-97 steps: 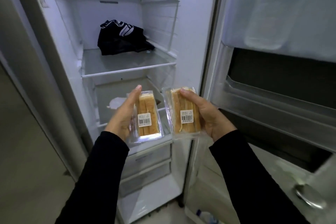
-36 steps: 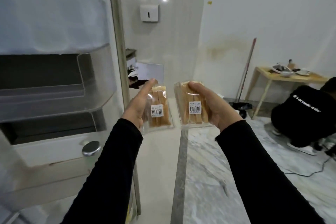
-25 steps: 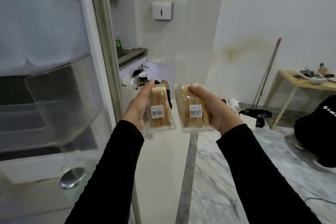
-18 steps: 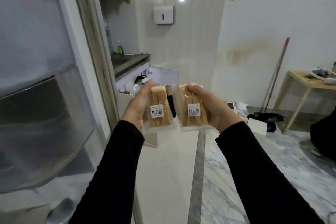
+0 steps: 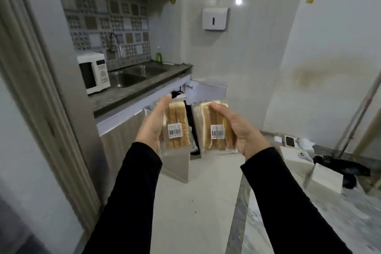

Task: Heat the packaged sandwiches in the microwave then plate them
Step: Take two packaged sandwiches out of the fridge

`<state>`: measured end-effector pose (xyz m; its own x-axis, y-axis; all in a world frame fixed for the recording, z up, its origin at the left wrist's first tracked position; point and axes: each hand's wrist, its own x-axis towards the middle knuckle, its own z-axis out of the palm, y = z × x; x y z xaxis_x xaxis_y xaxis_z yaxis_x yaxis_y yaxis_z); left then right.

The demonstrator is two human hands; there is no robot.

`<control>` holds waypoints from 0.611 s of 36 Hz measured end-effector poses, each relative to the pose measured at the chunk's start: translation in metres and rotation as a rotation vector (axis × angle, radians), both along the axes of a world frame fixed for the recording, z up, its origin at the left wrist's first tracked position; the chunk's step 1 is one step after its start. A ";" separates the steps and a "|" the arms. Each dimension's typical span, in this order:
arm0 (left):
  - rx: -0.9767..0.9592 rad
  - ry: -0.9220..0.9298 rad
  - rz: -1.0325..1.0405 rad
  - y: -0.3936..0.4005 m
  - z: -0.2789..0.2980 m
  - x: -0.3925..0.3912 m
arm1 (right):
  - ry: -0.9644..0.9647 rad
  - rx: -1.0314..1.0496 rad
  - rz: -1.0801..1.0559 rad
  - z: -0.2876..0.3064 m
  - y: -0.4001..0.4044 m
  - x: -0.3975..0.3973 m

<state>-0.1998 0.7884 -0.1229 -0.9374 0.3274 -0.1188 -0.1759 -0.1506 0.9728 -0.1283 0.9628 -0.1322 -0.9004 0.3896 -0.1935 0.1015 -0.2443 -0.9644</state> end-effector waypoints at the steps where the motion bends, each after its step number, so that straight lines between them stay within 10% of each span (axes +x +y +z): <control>1: -0.010 -0.001 0.019 0.005 -0.003 -0.010 | -0.008 -0.007 0.004 -0.003 0.008 -0.013; 22: -0.075 0.006 0.415 0.039 0.015 -0.238 | 0.015 0.096 0.579 0.034 0.079 -0.309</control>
<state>-0.4376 0.8275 -0.1076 -0.9887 -0.0870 -0.1221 -0.1096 -0.1362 0.9846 -0.4372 1.0418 -0.0981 -0.9742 -0.1514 -0.1676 0.1790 -0.0648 -0.9817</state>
